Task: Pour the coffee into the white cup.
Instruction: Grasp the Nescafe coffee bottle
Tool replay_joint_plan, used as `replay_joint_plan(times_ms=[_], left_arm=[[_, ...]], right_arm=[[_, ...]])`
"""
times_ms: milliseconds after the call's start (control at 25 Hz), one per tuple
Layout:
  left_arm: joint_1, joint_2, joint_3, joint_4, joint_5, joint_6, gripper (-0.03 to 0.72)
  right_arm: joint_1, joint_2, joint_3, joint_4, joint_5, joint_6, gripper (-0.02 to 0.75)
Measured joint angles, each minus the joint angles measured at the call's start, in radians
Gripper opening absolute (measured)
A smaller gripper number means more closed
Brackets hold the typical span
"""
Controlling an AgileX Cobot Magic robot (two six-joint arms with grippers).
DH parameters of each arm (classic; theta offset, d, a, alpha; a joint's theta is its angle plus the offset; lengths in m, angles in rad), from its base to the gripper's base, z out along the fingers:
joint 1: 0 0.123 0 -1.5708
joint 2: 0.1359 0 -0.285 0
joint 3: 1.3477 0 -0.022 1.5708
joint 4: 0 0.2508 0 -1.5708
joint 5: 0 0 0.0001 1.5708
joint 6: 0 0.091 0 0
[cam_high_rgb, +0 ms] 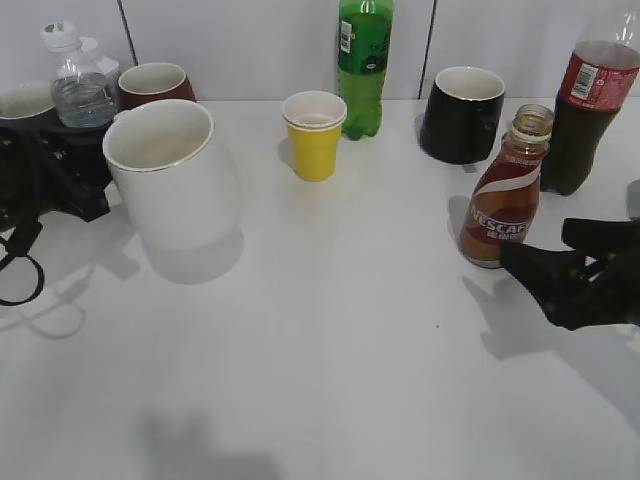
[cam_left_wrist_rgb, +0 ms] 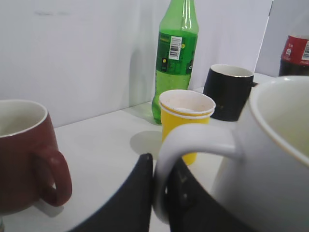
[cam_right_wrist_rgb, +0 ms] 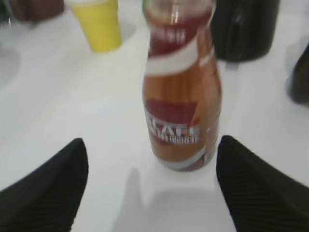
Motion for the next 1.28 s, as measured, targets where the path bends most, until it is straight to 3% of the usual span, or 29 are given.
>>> replay_joint_plan(times_ms=[560, 640, 840, 1280], left_arm=[[0.000, 0.000, 0.000, -0.001, 0.000, 0.000, 0.054], [0.000, 0.000, 0.000, -0.001, 0.000, 0.000, 0.054], [0.000, 0.000, 0.000, -0.001, 0.000, 0.000, 0.054], [-0.003, 0.000, 0.000, 0.001, 0.000, 0.000, 0.054]], right_arm=[[0.000, 0.376, -0.232, 0.056, -0.153, -0.111, 0.652], [0.000, 0.390, -0.251, 0.048, -0.171, -0.111, 0.642], [0.000, 0.395, -0.256, 0.040, -0.183, -0.111, 0.536], [0.000, 0.398, -0.256, 0.040, -0.195, -0.111, 0.536]])
